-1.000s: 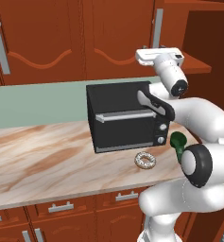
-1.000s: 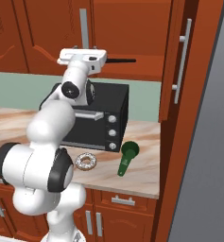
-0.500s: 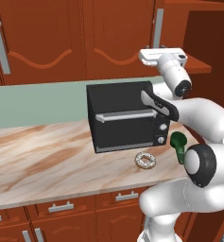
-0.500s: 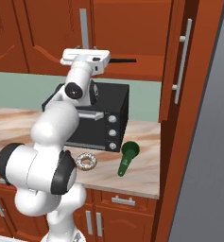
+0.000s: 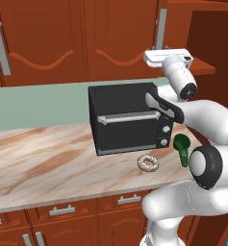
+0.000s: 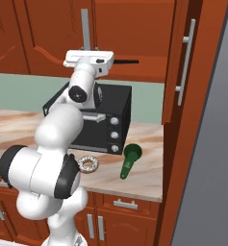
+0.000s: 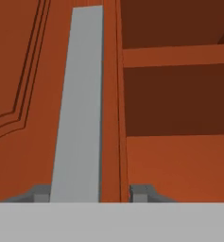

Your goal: Pick the pan from the cabinet and place it on the stove. Then turn on the stove burner for the pan.

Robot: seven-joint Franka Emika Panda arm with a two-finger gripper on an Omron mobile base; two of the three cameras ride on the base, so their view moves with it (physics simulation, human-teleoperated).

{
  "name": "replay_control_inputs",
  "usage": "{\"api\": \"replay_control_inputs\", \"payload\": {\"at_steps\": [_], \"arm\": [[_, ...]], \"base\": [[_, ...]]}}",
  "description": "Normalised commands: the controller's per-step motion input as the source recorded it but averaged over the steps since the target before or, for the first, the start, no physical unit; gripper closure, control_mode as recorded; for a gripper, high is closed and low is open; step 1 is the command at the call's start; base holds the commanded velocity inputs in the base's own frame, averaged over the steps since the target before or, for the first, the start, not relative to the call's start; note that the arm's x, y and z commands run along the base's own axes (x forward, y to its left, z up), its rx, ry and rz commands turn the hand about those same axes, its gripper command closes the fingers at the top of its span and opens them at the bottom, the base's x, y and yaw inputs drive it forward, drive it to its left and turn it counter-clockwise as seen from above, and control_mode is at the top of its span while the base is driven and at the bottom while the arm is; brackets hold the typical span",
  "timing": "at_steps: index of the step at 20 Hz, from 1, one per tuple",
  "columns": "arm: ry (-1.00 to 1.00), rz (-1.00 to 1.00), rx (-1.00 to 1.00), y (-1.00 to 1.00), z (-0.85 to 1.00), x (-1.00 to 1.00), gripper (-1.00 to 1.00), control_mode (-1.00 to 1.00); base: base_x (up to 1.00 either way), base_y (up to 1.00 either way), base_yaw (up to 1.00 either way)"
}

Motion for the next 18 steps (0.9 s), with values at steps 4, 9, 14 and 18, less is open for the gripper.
{"api": "replay_control_inputs", "payload": {"at_steps": [4, 9, 14, 18], "arm": [[0.00, -0.09, -0.05, 0.08, 0.05, 0.00, 1.00, -1.00], [0.00, -0.15, -0.07, 0.27, 0.00, 0.00, 1.00, -1.00], [0.01, -0.11, -0.03, 0.30, 0.00, 0.00, 1.00, -1.00], [0.04, 0.00, 0.00, 0.43, 0.01, -0.03, 1.00, -1.00]], "base": [[0.00, 0.00, 0.00], [0.00, 0.00, 0.00], [0.00, 0.00, 0.00], [0.00, 0.00, 0.00]]}}
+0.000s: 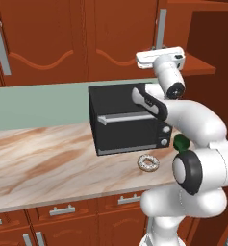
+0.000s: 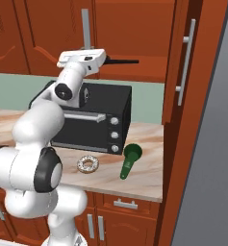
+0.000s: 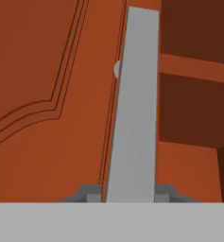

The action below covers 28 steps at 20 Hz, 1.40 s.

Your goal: Pick the pan from the cabinet and place it on the stove. Then turn on the stove burner for the pan.

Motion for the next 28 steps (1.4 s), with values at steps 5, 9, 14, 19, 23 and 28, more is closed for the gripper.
{"api": "replay_control_inputs", "payload": {"at_steps": [5, 9, 14, 19, 23, 28], "arm": [[0.01, 0.03, 0.00, 0.33, 0.12, -0.35, 1.00, -1.00], [0.00, 0.07, 0.00, 0.31, 0.20, -0.61, 1.00, -1.00], [0.00, 0.06, 0.00, 0.30, 0.25, -0.70, 1.00, -1.00], [0.00, 0.05, 0.00, 0.35, 0.23, -0.72, 1.00, -1.00], [0.00, 0.05, 0.00, 0.42, 0.13, -0.73, 1.00, -1.00], [0.00, 0.05, 0.00, 0.52, 0.02, -0.77, -1.00, -1.00]], "base": [[0.00, 0.00, 0.00], [0.00, 0.00, 0.00], [0.00, 0.00, 0.00], [0.00, 0.00, 0.00], [0.00, 0.00, 0.00], [0.00, 0.00, 0.00]]}}
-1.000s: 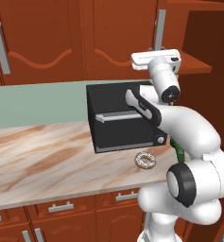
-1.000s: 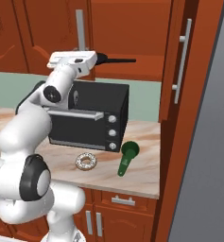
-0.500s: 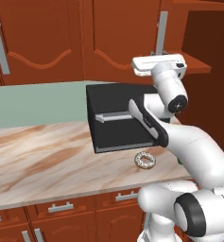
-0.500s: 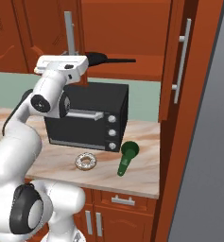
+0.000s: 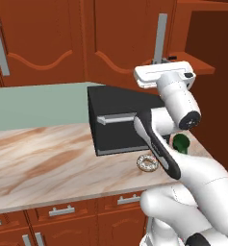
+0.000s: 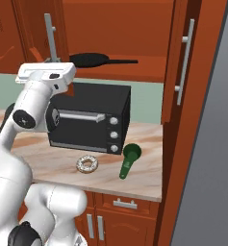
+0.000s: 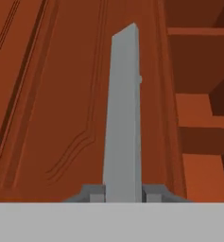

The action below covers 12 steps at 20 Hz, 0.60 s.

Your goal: Pick the pan from the cabinet and place it on the stove. Then turn on the stove burner for the pan.

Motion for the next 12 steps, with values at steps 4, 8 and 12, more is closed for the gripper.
{"api": "replay_control_inputs", "payload": {"at_steps": [4, 8, 12], "arm": [[0.02, 0.05, 0.00, 0.42, 0.01, -0.59, -1.00, -1.00], [0.00, 0.07, 0.00, 0.11, 0.00, -0.55, -1.00, -1.00], [0.00, 0.08, 0.01, -0.05, 0.01, -0.58, -1.00, -1.00]], "base": [[0.00, 0.00, 0.00], [0.00, 0.00, 0.00], [0.00, 0.00, 0.00]]}}
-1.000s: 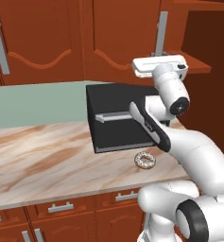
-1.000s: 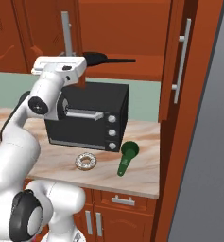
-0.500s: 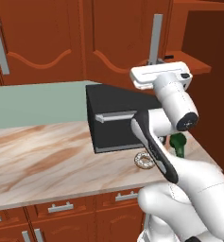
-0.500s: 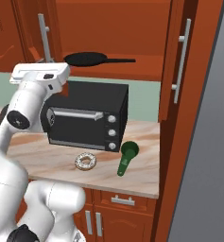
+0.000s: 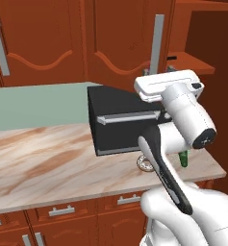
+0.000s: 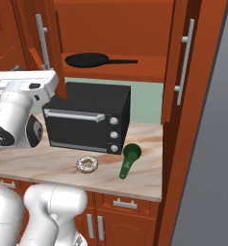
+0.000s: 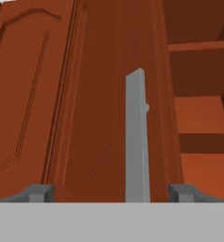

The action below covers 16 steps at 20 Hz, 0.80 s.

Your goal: Pick the pan from the cabinet and place it on the stove. Then turn on the stove burner for the pan.

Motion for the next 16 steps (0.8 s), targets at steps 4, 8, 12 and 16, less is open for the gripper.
{"api": "replay_control_inputs", "payload": {"at_steps": [4, 8, 12, 16], "arm": [[0.00, 0.10, 0.06, -0.37, 0.05, -0.52, -1.00, -1.00], [0.03, 0.11, 0.09, -0.64, 0.10, -0.32, -1.00, -1.00], [0.13, 0.11, 0.11, -0.73, 0.09, -0.10, -1.00, -1.00], [0.24, 0.13, 0.10, -0.70, 0.01, 0.00, -1.00, -1.00]], "base": [[0.00, 0.00, 0.00], [0.00, 0.00, 0.00], [0.00, 0.00, 0.00], [0.00, 0.00, 0.00]]}}
